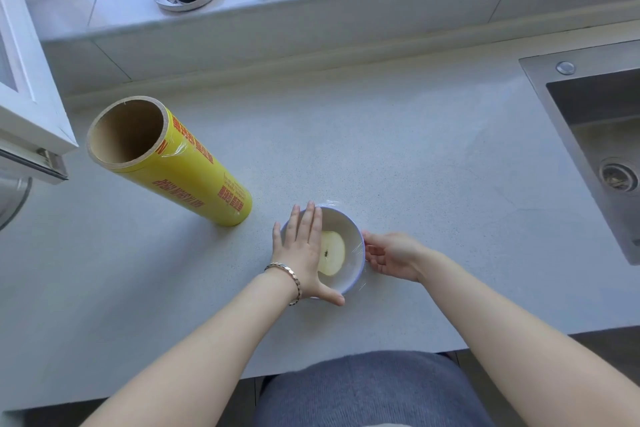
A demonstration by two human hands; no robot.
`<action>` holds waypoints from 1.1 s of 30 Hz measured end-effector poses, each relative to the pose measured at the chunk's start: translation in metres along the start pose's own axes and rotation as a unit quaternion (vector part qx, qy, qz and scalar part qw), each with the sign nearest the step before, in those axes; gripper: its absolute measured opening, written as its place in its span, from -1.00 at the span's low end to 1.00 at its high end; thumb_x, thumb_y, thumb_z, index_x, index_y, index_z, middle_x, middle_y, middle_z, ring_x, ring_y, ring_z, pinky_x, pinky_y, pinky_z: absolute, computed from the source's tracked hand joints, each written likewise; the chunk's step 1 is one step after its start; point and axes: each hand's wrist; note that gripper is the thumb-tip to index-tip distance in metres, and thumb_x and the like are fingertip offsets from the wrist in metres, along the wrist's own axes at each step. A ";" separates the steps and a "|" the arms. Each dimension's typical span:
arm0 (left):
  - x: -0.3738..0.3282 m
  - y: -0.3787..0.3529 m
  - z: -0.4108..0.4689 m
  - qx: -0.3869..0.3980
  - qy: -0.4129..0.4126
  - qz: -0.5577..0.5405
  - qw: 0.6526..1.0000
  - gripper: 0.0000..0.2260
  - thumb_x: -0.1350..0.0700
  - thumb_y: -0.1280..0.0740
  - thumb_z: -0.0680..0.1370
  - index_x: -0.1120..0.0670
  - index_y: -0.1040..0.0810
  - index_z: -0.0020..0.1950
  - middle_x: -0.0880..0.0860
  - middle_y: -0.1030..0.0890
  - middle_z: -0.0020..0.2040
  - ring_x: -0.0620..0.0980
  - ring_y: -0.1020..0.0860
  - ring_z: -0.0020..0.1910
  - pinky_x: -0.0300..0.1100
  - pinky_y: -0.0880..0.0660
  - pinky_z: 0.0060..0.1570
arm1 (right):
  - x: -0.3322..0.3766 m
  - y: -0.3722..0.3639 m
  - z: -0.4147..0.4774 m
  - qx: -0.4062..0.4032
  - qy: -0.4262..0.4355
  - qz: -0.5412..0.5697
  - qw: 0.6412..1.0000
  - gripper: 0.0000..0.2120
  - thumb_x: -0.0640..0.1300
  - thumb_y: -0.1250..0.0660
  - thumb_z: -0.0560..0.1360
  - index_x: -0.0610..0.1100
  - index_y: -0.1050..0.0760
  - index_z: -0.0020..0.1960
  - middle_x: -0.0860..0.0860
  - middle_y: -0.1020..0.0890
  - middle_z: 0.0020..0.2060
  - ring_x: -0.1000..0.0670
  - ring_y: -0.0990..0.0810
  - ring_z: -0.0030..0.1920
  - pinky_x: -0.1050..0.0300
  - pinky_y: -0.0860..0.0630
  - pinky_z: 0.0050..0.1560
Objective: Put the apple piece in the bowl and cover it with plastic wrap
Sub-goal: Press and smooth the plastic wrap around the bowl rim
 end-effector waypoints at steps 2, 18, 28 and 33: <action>0.000 0.000 0.001 0.001 0.000 -0.001 1.000 0.34 -0.37 -0.45 0.10 0.15 0.44 0.43 0.05 0.37 0.50 0.09 0.39 0.47 0.18 0.26 0.43 | 0.003 0.000 0.001 0.004 0.009 -0.025 1.000 -0.82 -0.10 -0.26 0.52 -0.15 -0.48 -0.22 -0.01 -0.51 -0.34 0.10 -0.45 -0.35 0.34 -0.42 -0.34; -0.003 0.000 0.000 -0.002 0.008 -0.004 1.000 0.30 -0.36 -0.43 0.14 0.14 0.42 0.44 0.08 0.35 0.51 0.14 0.37 0.47 0.25 0.18 0.44 | 0.003 -0.020 0.003 -0.133 0.143 -0.155 0.968 -0.64 -0.14 -0.08 0.57 -0.09 -0.21 -0.41 -0.04 -0.36 -0.47 0.06 -0.27 -0.48 0.20 -0.22 -0.40; -0.002 -0.002 0.002 0.000 0.013 -0.002 1.000 0.30 -0.37 -0.42 0.14 0.15 0.43 0.43 0.08 0.37 0.50 0.14 0.38 0.47 0.27 0.20 0.43 | 0.005 -0.023 -0.003 -0.185 0.141 -0.215 0.948 -0.52 0.11 -0.19 0.51 -0.08 -0.19 -0.48 -0.04 -0.33 -0.52 -0.01 -0.28 -0.47 0.14 -0.15 -0.41; -0.008 -0.001 0.003 0.008 0.024 -0.018 1.000 0.30 -0.34 -0.44 0.15 0.14 0.45 0.42 0.09 0.37 0.49 0.18 0.38 0.46 0.35 0.16 0.39 | -0.002 -0.022 -0.007 -0.227 0.216 -0.210 0.926 -0.56 0.08 -0.14 0.55 -0.08 -0.16 -0.43 0.01 -0.28 -0.52 -0.03 -0.48 -0.41 0.09 -0.30 -0.33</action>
Point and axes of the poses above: each hand's wrist, its own z-axis towards the middle knuckle, its own y-axis out of the back of the hand, x = y × z
